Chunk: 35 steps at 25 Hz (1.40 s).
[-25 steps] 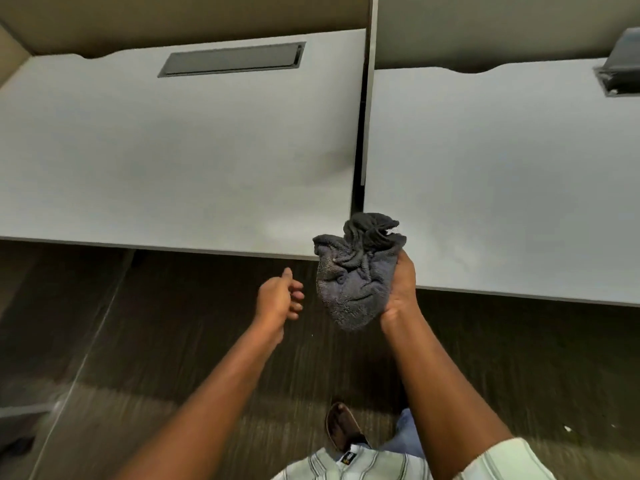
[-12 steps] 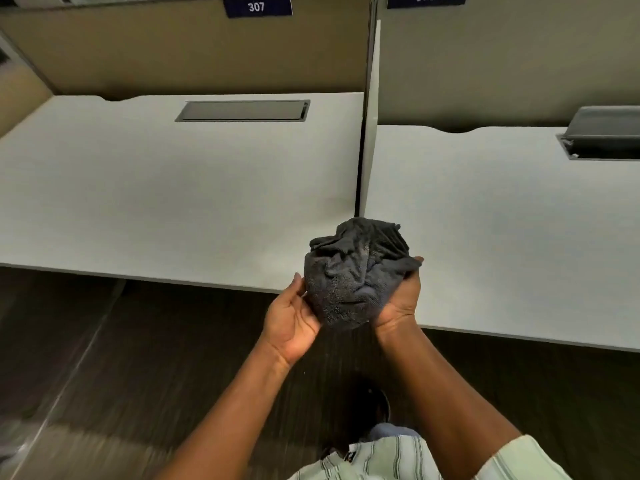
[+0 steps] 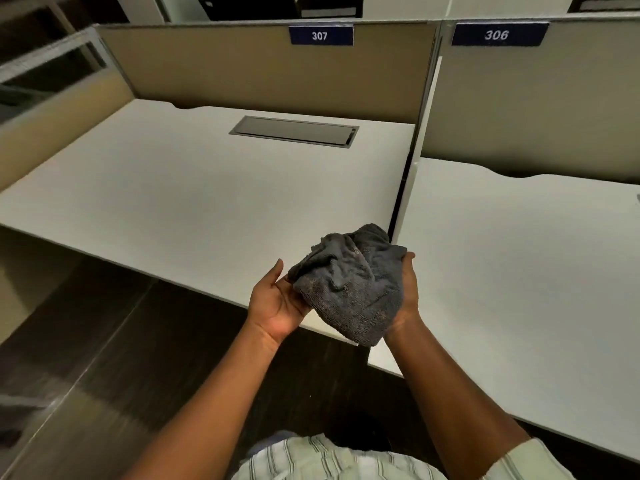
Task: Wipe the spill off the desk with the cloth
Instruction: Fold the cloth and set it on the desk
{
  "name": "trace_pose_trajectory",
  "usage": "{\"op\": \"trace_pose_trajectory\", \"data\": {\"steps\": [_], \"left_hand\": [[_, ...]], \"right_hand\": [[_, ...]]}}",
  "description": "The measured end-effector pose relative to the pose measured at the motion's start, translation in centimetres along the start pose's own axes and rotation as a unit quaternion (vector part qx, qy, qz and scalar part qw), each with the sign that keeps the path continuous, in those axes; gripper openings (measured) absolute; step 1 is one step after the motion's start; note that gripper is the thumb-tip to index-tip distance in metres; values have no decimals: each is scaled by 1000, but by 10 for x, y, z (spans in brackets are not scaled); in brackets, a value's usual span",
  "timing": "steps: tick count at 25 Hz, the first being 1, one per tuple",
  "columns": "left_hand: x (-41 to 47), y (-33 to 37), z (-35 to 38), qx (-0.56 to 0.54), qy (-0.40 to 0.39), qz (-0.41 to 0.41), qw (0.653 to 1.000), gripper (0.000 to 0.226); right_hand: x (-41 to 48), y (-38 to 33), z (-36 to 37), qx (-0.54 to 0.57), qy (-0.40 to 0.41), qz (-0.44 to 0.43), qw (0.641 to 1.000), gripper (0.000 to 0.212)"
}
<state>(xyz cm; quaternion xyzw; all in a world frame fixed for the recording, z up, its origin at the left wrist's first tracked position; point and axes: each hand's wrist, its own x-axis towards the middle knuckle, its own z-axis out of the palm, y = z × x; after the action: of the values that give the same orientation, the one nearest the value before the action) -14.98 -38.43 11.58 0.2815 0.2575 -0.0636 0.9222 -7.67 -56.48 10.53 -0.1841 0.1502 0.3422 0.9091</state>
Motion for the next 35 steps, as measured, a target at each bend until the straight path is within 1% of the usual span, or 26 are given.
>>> {"op": "trace_pose_trajectory", "data": {"steps": [3, 5, 7, 8, 10, 11, 14, 15, 17, 18, 20, 23, 25, 28, 32, 35], "left_hand": [[7, 17, -8, 43, 5, -13, 999, 62], [15, 31, -11, 80, 2, -24, 996, 56], [24, 43, -14, 124, -2, -48, 991, 48], [29, 48, -17, 144, -6, -66, 987, 49], [38, 57, -26, 172, -14, -105, 979, 56], [43, 62, -33, 181, -24, -124, 975, 62], [63, 90, -57, 188, -62, -166, 966, 75], [71, 103, -62, 184, -85, -169, 964, 74], [87, 131, -69, 156, -130, -168, 965, 65], [94, 143, -72, 141, -140, -166, 966, 61], [112, 167, -82, 150, -139, -167, 965, 51], [141, 194, -102, 192, -99, -154, 964, 37], [158, 211, -114, 197, -93, -162, 962, 37], [177, 235, -129, 168, -100, -175, 965, 42], [195, 257, -139, 137, -93, -154, 974, 35], [203, 264, -143, 125, -103, -149, 976, 36]], "right_hand": [[10, -9, 10, -50, -9, 41, 998, 77], [20, -11, 16, -66, 15, 50, 996, 75], [35, -10, 20, -83, 43, 59, 994, 82], [47, -9, 19, -88, 60, 68, 992, 87], [66, -7, 17, -124, 93, 88, 984, 94], [74, -2, 17, -127, 84, 102, 983, 96], [94, 16, 28, -82, 52, 137, 986, 104], [104, 19, 32, -75, 46, 133, 987, 105], [122, 20, 42, -61, 11, 123, 991, 109], [130, 20, 47, -56, 0, 128, 990, 112], [151, 27, 51, -43, 16, 141, 989, 118], [174, 46, 46, -39, 63, 139, 987, 118], [190, 54, 49, -31, 73, 141, 987, 116], [209, 55, 62, -72, 81, 124, 986, 111], [235, 56, 76, -98, 111, 112, 983, 108], [246, 61, 78, -93, 115, 107, 983, 108]]}}
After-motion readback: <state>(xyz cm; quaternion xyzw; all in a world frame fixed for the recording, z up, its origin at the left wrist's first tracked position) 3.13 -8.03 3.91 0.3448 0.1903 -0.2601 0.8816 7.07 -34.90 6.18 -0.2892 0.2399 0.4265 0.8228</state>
